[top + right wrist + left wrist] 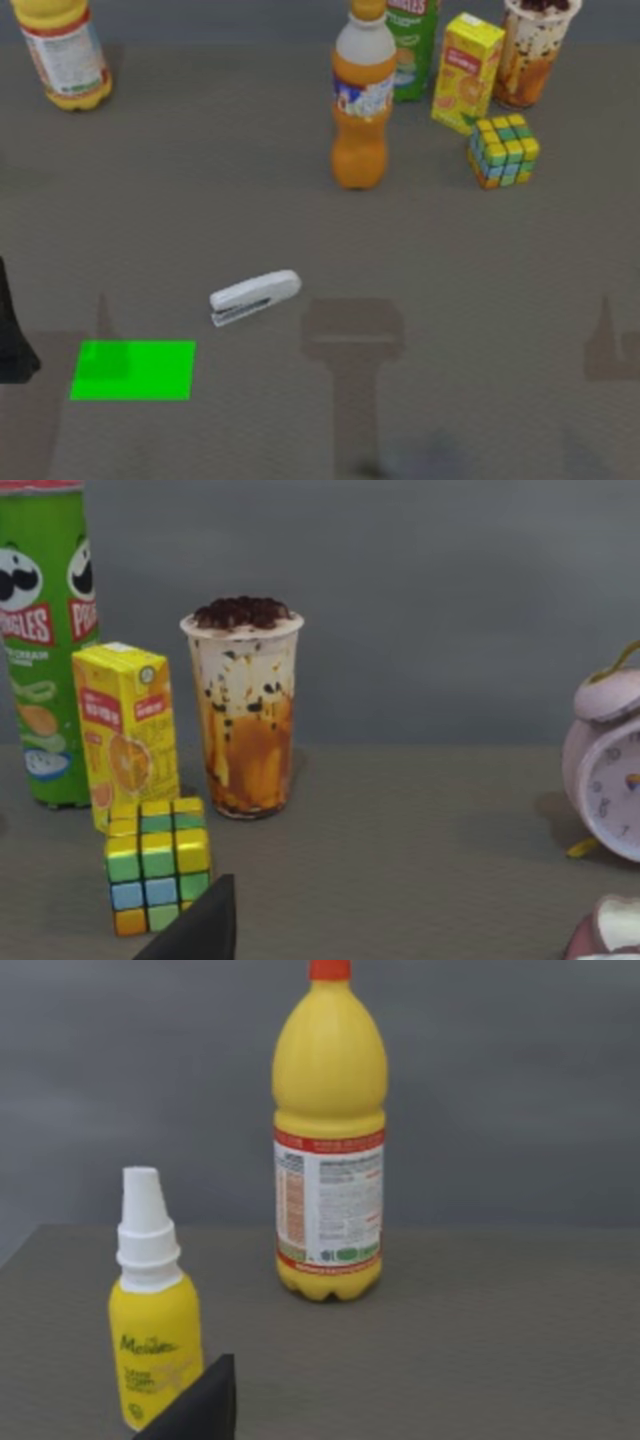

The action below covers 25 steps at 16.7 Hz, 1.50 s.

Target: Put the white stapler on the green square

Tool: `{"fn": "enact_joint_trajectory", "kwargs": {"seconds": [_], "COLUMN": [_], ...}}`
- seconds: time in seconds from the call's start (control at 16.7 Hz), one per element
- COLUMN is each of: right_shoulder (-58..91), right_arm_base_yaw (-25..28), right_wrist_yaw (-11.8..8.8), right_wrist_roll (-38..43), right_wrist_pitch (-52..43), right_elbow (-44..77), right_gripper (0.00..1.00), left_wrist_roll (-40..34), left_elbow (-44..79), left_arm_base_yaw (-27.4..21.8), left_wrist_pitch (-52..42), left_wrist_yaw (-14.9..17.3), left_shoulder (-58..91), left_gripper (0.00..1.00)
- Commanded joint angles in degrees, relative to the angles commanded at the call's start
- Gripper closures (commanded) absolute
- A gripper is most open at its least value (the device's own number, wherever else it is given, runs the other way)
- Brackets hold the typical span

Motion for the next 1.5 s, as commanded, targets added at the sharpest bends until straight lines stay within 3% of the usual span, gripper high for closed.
{"fn": "enact_joint_trajectory", "kwargs": {"seconds": [0.24,0.48,1.2,1.5], "right_shoulder": [0.0,0.0,0.0,0.0], "right_arm_base_yaw": [0.0,0.0,0.0,0.0], "right_wrist_yaw": [0.0,0.0,0.0,0.0], "right_wrist_roll": [0.0,0.0,0.0,0.0], "right_wrist_pitch": [0.0,0.0,0.0,0.0], "right_elbow": [0.0,0.0,0.0,0.0], "right_gripper": [0.0,0.0,0.0,0.0], "left_wrist_roll": [0.6,4.2,22.8,29.1], "left_elbow": [1.7,12.4,67.9,87.3], "left_arm_base_yaw": [-0.7,-4.1,-21.0,-27.0], "left_wrist_pitch": [-1.3,-8.8,-48.9,-62.6], "left_wrist_yaw": [0.1,0.1,-0.4,-0.3], "left_shoulder": [1.7,12.6,82.8,105.4], "left_gripper": [0.0,0.0,0.0,0.0]}}
